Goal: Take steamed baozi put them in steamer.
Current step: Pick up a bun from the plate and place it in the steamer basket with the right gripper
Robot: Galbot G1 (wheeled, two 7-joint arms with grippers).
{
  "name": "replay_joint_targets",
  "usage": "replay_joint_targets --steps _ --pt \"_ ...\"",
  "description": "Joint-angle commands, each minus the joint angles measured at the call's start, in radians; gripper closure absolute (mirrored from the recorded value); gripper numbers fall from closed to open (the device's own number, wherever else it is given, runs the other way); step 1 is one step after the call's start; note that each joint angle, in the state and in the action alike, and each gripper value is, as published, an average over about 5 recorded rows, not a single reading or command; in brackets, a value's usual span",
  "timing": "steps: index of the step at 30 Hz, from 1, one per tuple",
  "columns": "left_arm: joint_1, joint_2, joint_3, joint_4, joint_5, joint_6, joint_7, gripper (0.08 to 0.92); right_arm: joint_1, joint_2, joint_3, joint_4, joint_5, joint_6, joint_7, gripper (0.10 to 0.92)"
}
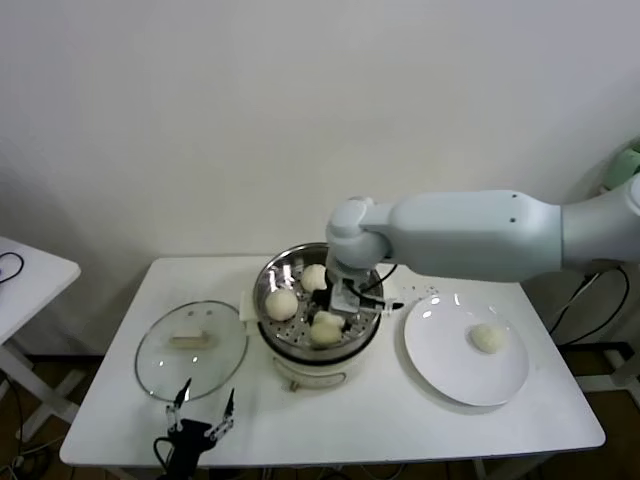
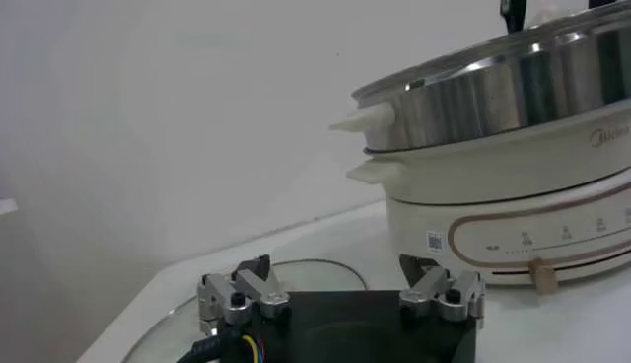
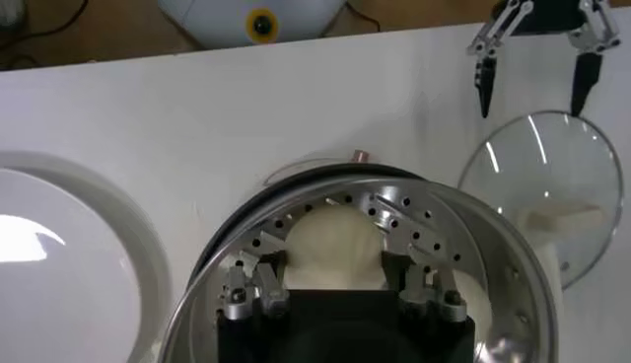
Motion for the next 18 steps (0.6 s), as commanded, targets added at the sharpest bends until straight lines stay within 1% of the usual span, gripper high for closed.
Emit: replay_joint_targets --steps 1,4,7,9,11,15,18 --pt "0.0 0.0 0.0 0.003 -0.001 -0.002 0.0 0.177 -0.077 0.034 0.017 -0.054 -0.073 0.028 0.008 0.364" --pt "0.0 0.0 -0.001 0.005 -0.001 -0.003 0.0 0.177 -0.078 0.038 0.025 -0.064 -0.072 0.037 0.021 0.351" --pt "-0.001 0.0 0.0 0.004 0.0 -0.003 0.0 0.177 -0.071 0.037 0.032 -0.068 -0.054 0.046 0.027 0.294" --pt "-0.001 -0.001 0.0 0.002 0.0 -0.003 0.0 0.177 -0.055 0.031 0.032 -0.065 -0.027 0.051 0.018 0.245" --pt "0.0 -0.001 -0.001 -0.001 0.0 -0.002 0.0 0.177 -0.026 0.018 0.031 -0.062 0.012 0.056 -0.001 0.216" --pt "0.0 -0.003 -0.001 -0.003 0.0 -0.002 0.0 0.177 0.08 -0.033 0.009 -0.065 0.127 0.06 -0.058 0.203" --pt "0.001 -0.004 0.001 -0.006 0.0 -0.002 0.0 0.177 0.177 -0.079 -0.054 -0.098 0.223 0.058 -0.103 0.203"
